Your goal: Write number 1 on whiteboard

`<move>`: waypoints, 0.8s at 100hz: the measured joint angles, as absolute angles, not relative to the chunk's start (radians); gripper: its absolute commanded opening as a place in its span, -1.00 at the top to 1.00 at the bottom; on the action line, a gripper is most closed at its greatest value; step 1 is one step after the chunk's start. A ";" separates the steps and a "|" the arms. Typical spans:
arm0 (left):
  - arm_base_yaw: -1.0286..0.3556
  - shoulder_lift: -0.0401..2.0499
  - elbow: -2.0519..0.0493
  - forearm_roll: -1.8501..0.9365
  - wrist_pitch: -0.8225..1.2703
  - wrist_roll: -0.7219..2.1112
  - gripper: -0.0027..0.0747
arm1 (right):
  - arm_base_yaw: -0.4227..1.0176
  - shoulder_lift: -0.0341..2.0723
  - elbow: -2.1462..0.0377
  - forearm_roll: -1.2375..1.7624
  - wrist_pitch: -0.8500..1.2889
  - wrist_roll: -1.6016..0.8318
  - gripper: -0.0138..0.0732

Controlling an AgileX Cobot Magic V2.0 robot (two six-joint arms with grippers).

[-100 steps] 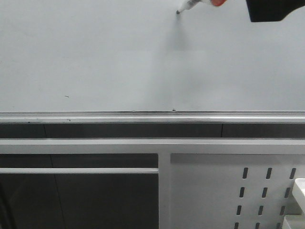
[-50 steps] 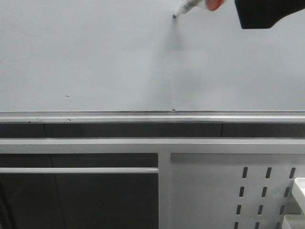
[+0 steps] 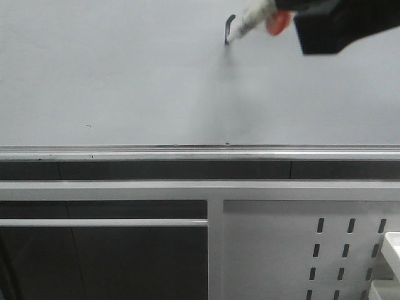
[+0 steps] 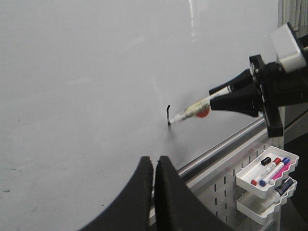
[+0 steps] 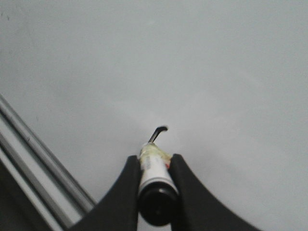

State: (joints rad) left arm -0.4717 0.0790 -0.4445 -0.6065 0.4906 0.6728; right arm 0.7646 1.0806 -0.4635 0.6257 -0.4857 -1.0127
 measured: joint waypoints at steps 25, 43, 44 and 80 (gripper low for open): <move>-0.472 0.079 -0.445 -0.606 0.481 0.673 0.98 | 0.765 1.227 -0.464 0.703 -0.438 -1.006 0.85; -0.472 0.079 -0.445 -0.606 0.480 0.673 0.98 | 0.765 1.236 -0.464 0.709 -0.437 -1.005 0.86; -0.472 0.079 -0.445 -0.606 0.480 0.673 0.98 | 0.765 1.236 -0.464 0.709 -0.437 -1.005 0.86; -0.472 0.079 -0.445 -0.606 0.480 0.673 0.98 | 0.792 1.114 -0.524 0.705 -0.246 -1.005 0.86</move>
